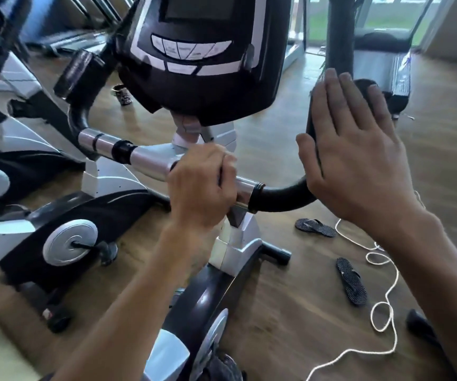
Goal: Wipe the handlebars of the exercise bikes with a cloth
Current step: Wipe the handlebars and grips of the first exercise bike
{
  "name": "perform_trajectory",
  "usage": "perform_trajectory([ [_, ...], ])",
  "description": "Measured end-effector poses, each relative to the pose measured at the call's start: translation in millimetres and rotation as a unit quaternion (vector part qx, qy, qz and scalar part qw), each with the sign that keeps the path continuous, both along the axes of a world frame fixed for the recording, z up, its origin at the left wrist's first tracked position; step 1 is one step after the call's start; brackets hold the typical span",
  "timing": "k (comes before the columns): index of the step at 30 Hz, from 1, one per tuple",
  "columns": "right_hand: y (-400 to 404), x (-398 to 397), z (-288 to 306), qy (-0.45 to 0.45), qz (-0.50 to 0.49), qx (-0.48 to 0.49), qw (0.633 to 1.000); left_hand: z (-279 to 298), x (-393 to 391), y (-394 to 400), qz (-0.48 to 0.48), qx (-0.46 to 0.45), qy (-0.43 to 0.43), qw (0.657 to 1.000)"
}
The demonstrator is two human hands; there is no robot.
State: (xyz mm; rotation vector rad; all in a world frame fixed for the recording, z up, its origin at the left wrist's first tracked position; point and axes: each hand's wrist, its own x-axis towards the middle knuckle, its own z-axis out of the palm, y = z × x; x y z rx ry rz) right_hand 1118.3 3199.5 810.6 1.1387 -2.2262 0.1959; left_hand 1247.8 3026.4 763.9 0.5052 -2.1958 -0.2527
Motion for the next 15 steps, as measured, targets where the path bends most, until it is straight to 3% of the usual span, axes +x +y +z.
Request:
perform_trajectory([
  [4,-5.1,11.1,-7.1,0.004,-0.035,-0.005,0.999,-2.1,-13.7,48.6,-0.023,-0.053,-0.025,0.998],
  [8,-3.6,16.4,-11.3,0.009,-0.044,-0.015,0.999,-2.2,-0.9,-6.7,-0.088,-0.090,-0.028,0.992],
  [11,-3.3,21.3,-13.4,0.002,-0.057,-0.019,0.998,-7.5,4.6,-37.6,-0.079,-0.064,0.000,0.995],
  [15,-8.0,30.5,-17.4,-0.009,-0.080,-0.035,0.996,-11.2,-1.8,-9.1,-0.006,-0.033,0.045,0.998],
])
